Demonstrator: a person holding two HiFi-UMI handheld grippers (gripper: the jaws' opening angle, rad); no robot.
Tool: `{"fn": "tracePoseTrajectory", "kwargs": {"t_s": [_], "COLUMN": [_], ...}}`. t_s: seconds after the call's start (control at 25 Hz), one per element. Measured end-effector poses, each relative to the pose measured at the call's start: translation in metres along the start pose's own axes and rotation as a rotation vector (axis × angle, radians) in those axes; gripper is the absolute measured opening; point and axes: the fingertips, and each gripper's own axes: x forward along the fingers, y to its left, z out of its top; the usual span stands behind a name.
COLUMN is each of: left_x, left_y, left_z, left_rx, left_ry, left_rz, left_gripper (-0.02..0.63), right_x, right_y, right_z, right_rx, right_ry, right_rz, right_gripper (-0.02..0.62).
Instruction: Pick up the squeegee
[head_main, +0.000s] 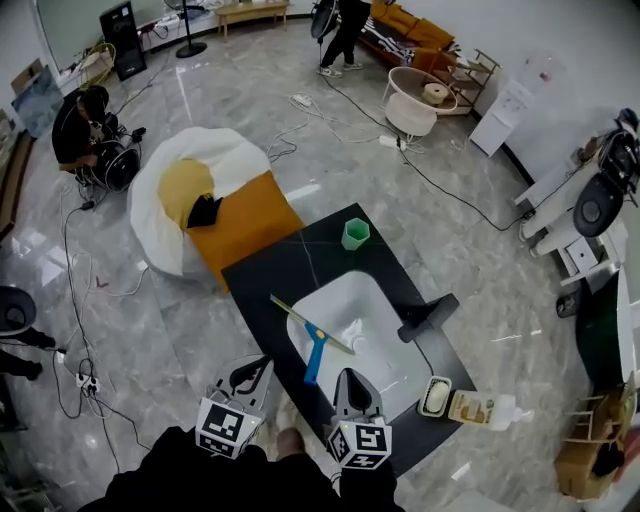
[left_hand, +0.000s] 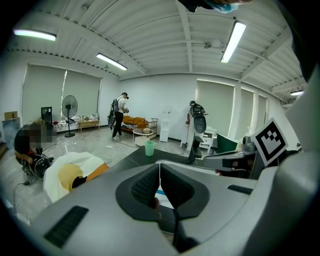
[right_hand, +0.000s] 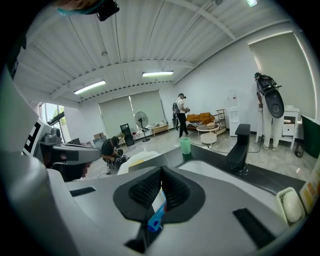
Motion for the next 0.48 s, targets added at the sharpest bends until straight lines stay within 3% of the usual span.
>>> {"fn": "tracePoseTrajectory", "kwargs": {"t_s": [0.48], "left_x": [0.058], "left_y": [0.03], "left_z": [-0.03], "left_rx": [-0.051], "left_ry": [0.105], "left_rz": [0.051], "left_gripper": [0.025], "right_x": [0.071], "right_y": [-0.029], "right_z": [-0.044], "right_rx": [0.089], "right_ry": [0.15], "right_rz": [0.06], "right_gripper": [0.018]}}
